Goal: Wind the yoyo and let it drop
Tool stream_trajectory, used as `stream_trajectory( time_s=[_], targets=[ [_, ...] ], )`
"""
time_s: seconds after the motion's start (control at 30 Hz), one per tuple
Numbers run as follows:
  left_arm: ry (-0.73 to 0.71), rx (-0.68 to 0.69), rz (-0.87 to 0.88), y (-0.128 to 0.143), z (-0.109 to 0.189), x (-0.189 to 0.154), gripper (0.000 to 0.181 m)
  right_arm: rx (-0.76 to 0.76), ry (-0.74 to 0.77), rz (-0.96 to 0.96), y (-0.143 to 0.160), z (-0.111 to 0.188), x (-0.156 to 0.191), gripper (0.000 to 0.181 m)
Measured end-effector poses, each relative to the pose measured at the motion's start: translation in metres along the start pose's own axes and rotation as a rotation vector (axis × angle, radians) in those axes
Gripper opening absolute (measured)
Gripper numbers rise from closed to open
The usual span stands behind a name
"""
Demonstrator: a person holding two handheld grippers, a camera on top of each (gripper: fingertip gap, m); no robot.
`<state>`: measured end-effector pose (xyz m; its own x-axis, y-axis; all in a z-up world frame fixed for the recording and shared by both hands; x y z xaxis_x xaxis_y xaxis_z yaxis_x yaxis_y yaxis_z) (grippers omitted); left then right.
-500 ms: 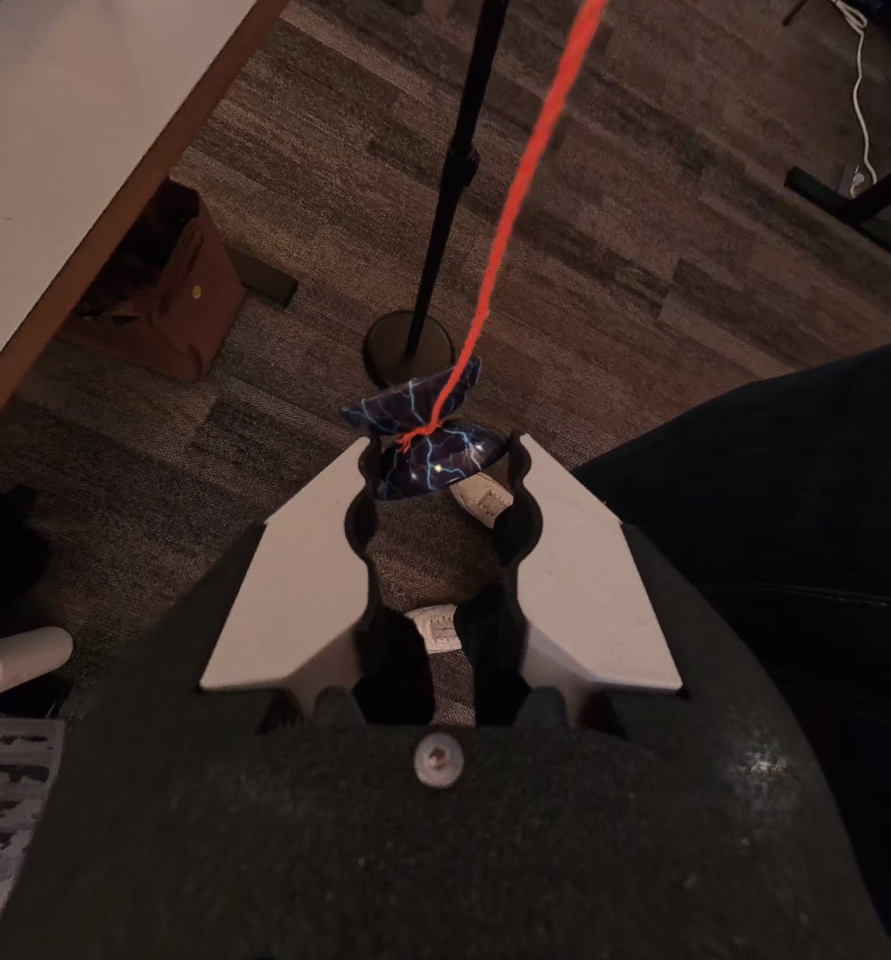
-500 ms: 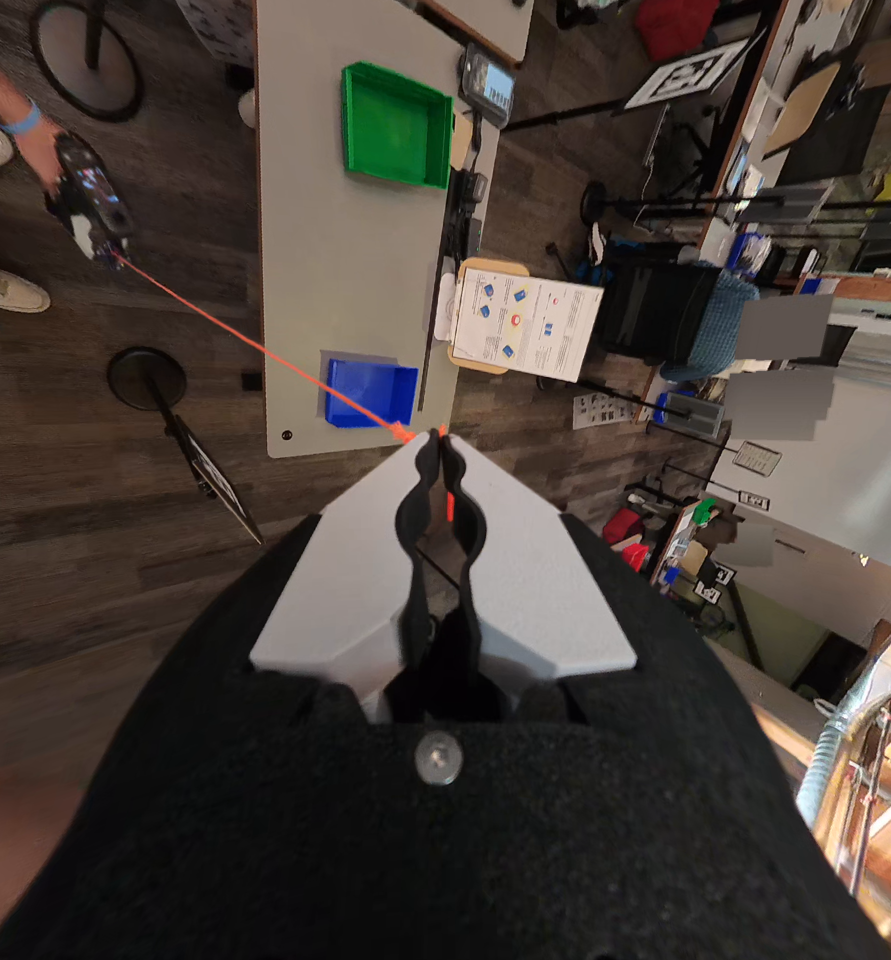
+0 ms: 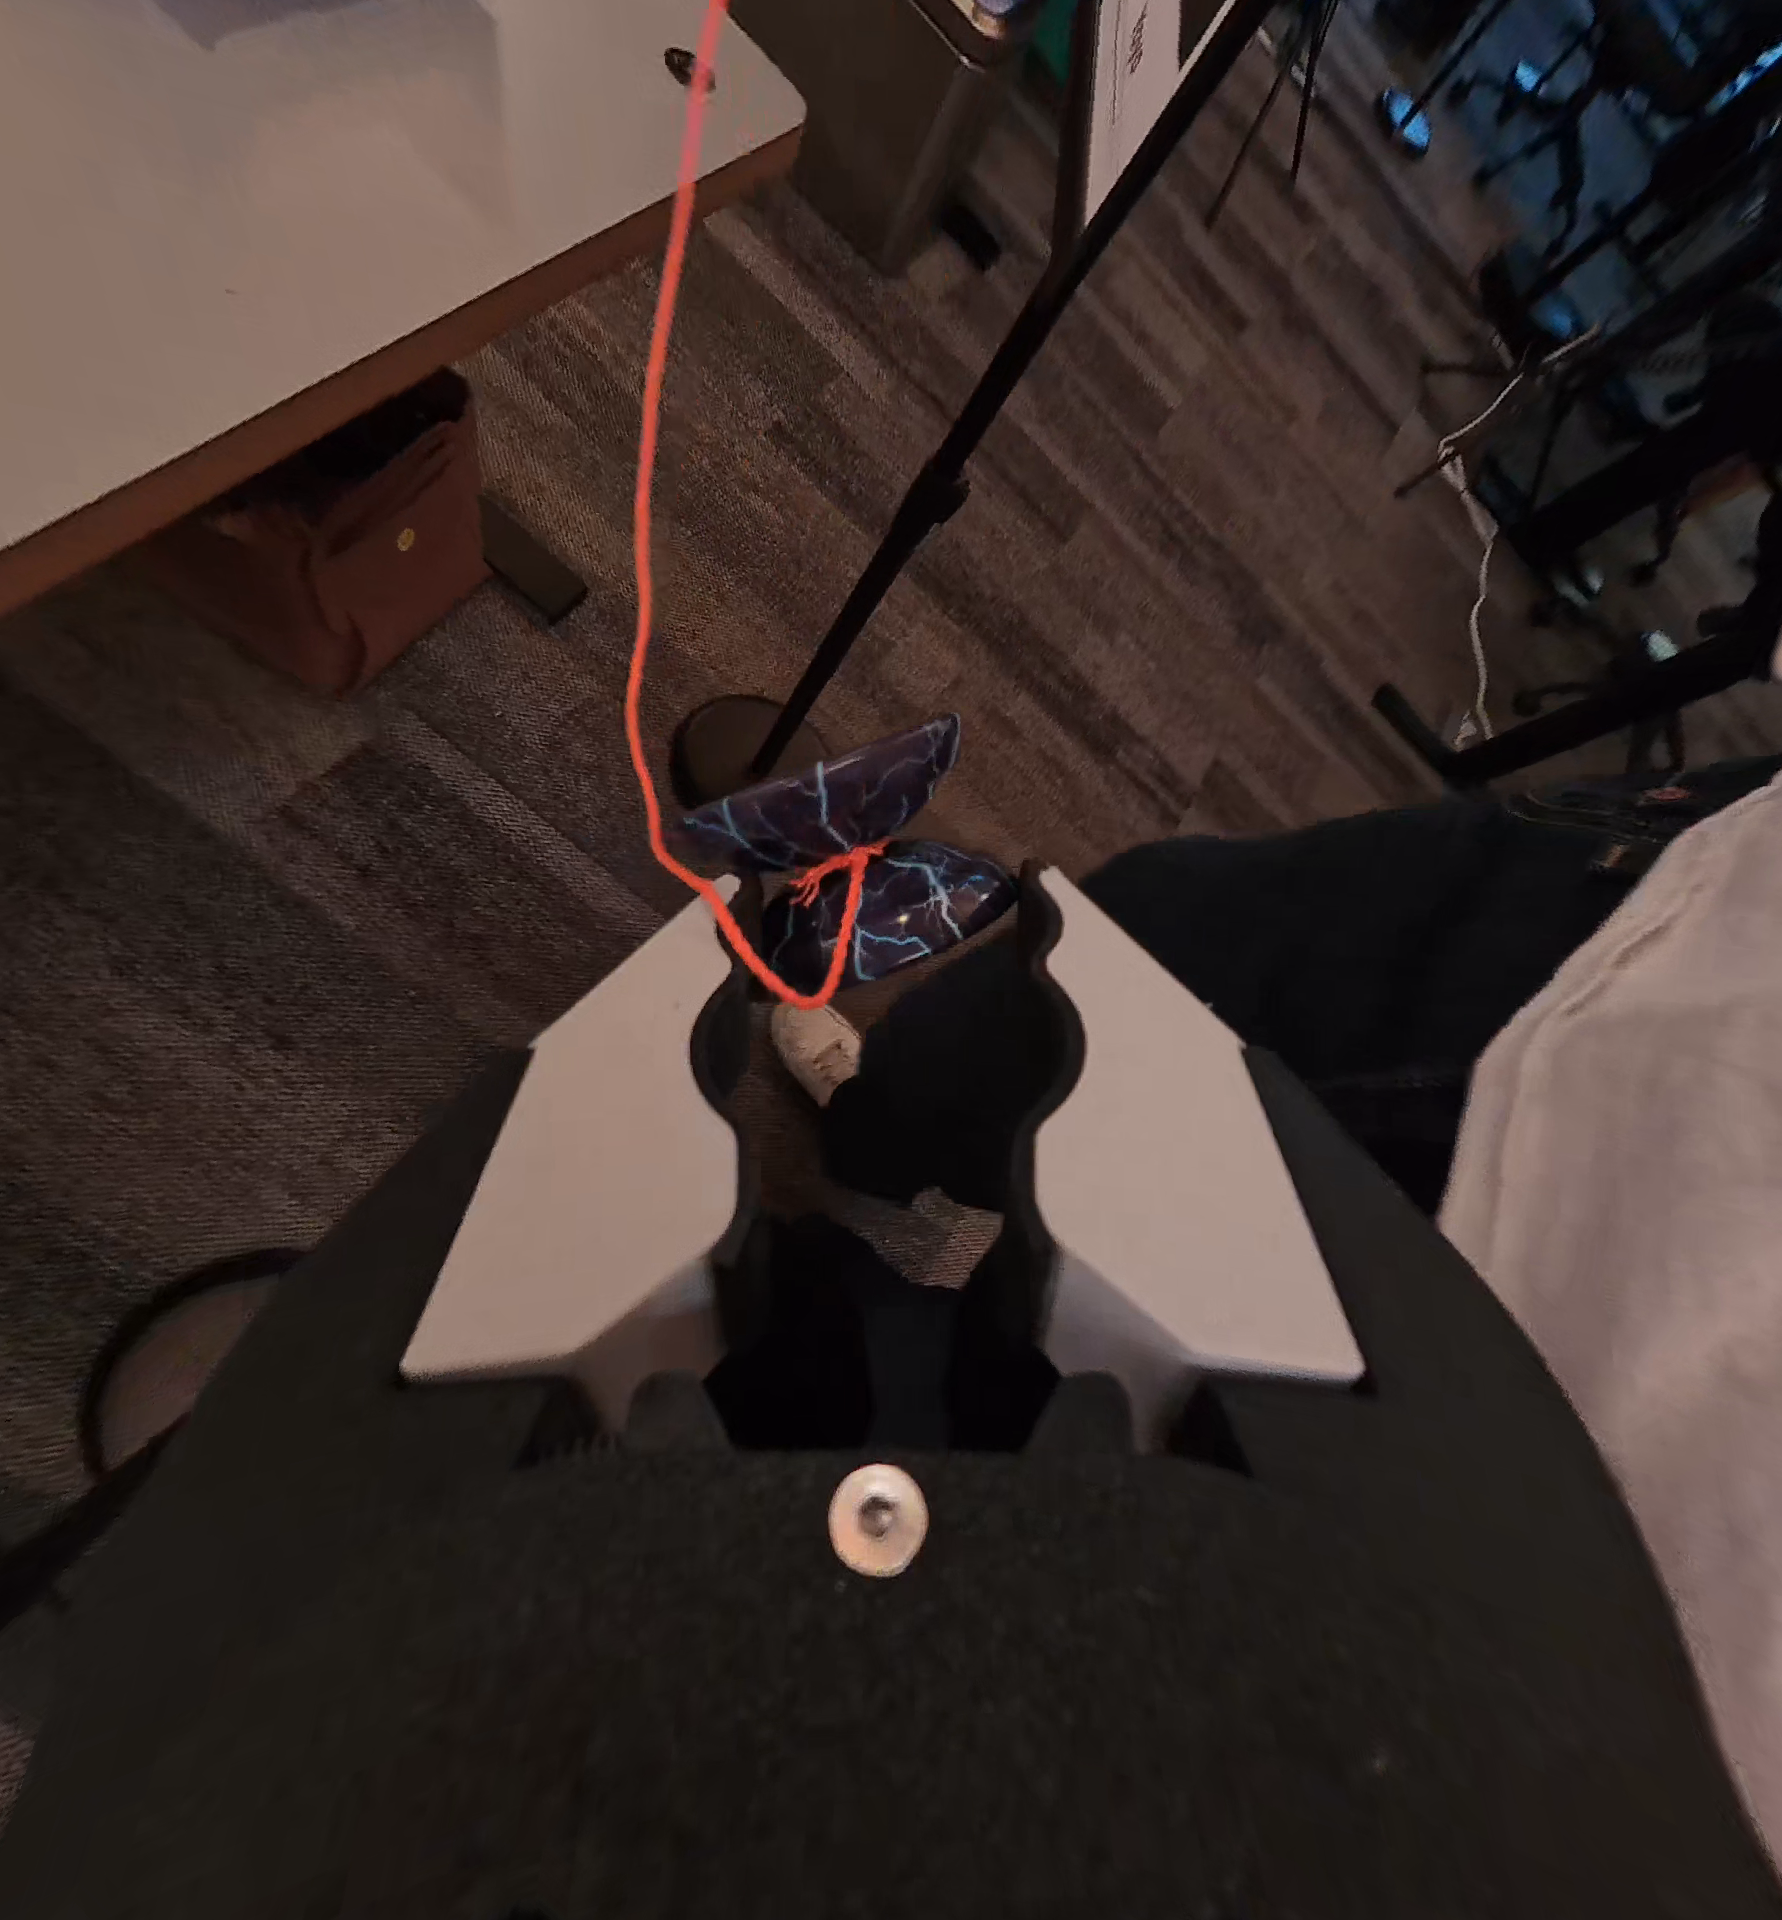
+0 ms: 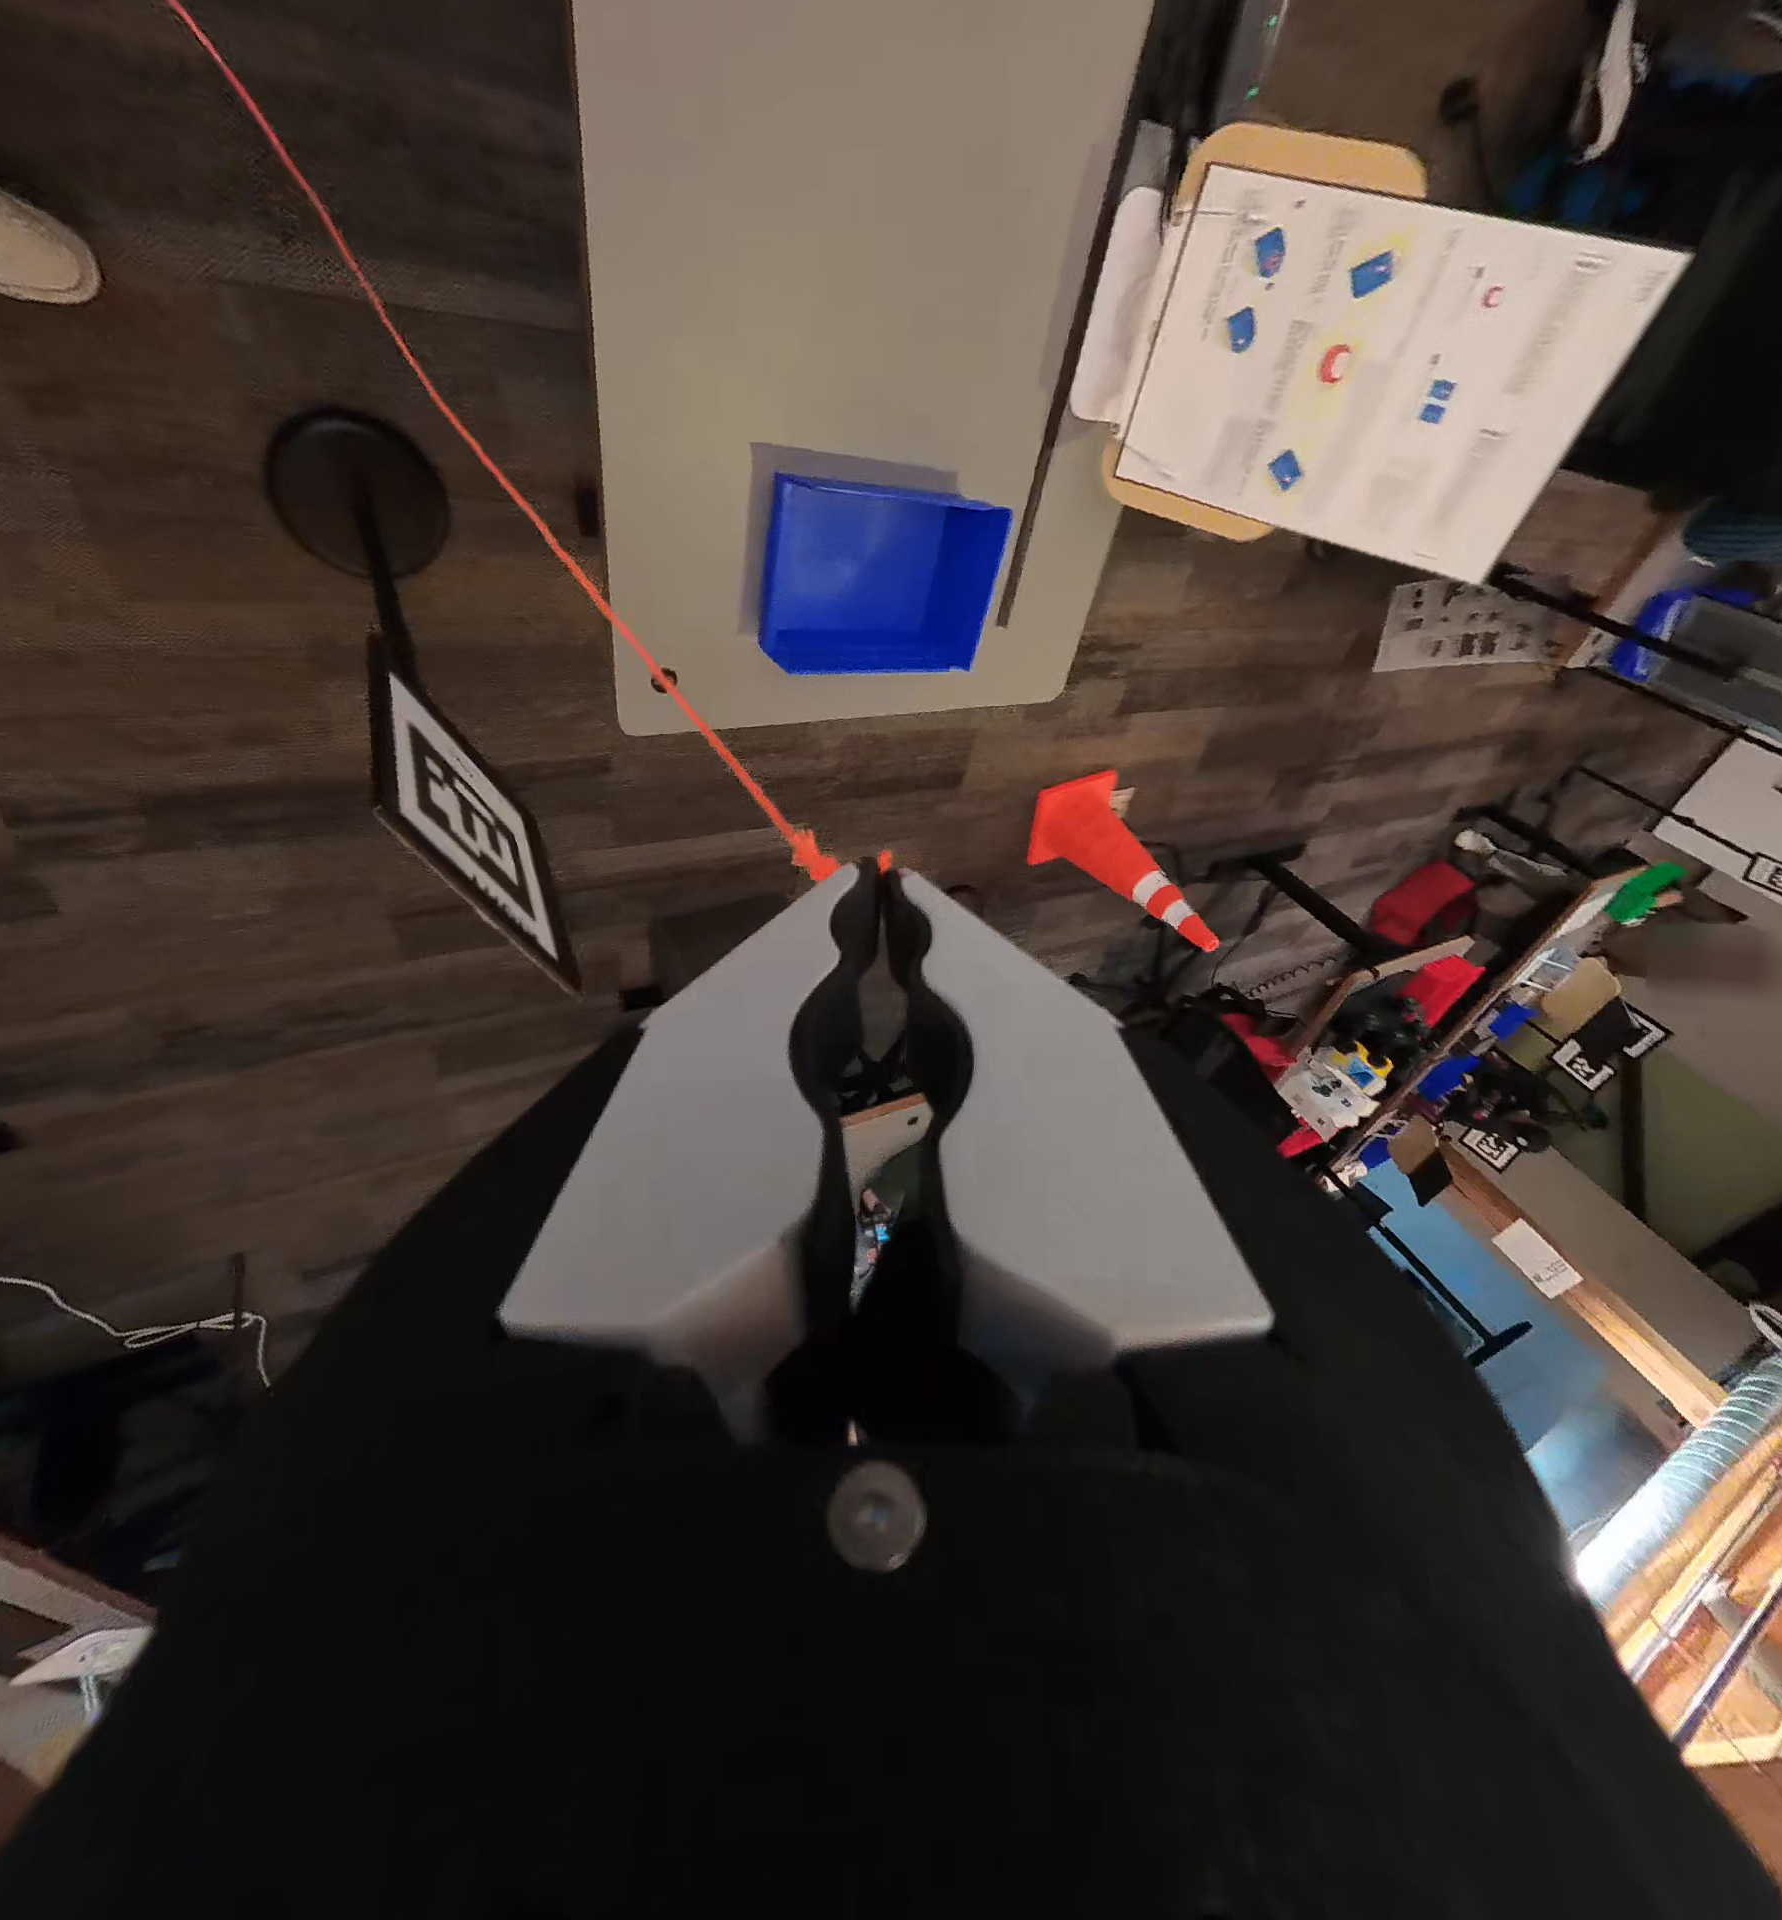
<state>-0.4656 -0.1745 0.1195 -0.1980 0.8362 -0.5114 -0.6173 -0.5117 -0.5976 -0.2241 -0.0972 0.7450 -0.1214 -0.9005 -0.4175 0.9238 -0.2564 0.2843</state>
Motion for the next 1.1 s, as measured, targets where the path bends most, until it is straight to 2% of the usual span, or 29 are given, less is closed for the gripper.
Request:
stream_trajectory(
  time_s=[0.2, 0.27, 0.33, 0.4, 0.43, 0.57, 0.63, 0.67, 0.7, 0.73, 0.8, 0.93, 1.03, 1.1],
  targets=[
    [0.033, 0.009, 0.079, 0.014, 0.015, 0.015, 0.046, 0.001, -0.090, 0.005, -0.023, -0.124, -0.017, 0.000],
    [0.028, 0.012, 0.097, 0.008, 0.015, 0.024, 0.046, -0.018, -0.131, 0.004, -0.028, -0.163, -0.028, 0.000],
    [0.028, -0.014, 0.110, -0.010, 0.014, 0.035, 0.046, -0.023, -0.149, -0.002, -0.027, -0.202, -0.048, 0.000],
    [0.005, -0.036, 0.098, -0.048, 0.011, 0.055, 0.046, -0.014, -0.121, -0.004, -0.020, -0.239, -0.077, 0.000],
    [-0.013, -0.053, 0.082, -0.076, 0.010, 0.068, 0.046, -0.022, -0.106, -0.014, -0.016, -0.256, -0.093, 0.000],
    [-0.086, -0.149, -0.017, -0.216, 0.013, 0.121, 0.046, -0.172, -0.048, -0.124, -0.002, -0.318, -0.159, 0.000],
    [-0.125, -0.135, -0.086, -0.276, 0.012, 0.144, 0.046, -0.281, 0.009, -0.176, 0.008, -0.351, -0.186, 0.000],
    [-0.170, -0.112, -0.126, -0.301, 0.010, 0.157, 0.046, -0.345, 0.021, -0.197, 0.011, -0.368, -0.193, 0.009],
    [-0.217, -0.083, -0.167, -0.322, 0.009, 0.169, 0.046, -0.402, 0.020, -0.211, 0.014, -0.387, -0.197, 0.028],
    [-0.253, -0.052, -0.206, -0.341, 0.006, 0.179, 0.046, -0.451, 0.025, -0.229, 0.017, -0.406, -0.199, 0.039],
    [-0.280, 0.007, -0.261, -0.371, -0.001, 0.193, 0.046, -0.591, 0.000, -0.279, 0.017, -0.445, -0.193, 0.042],
    [-0.260, 0.120, -0.306, -0.413, -0.011, 0.205, 0.046, -0.946, -0.253, -0.403, -0.011, -0.510, -0.149, 0.045],
    [-0.217, 0.210, -0.361, -0.438, -0.015, 0.204, 0.046, -1.301, -0.415, -0.488, -0.054, -0.527, -0.118, 0.045],
    [-0.182, 0.262, -0.391, -0.453, -0.018, 0.202, 0.046, -1.363, -0.401, -0.502, -0.077, -0.541, -0.103, 0.040]
  ],
)
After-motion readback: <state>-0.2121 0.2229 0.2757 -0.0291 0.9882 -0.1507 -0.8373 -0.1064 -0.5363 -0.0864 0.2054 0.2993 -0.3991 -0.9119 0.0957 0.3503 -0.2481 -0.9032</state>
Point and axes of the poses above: each gripper's, where its closed fingertips meet, z back along the fingers, y out of its underside, x = y × z across the jaws, the point moved 4 cm from there along z, back along the fingers, and after that the axes turned 9 degrees about z, right-handed, at the moved point
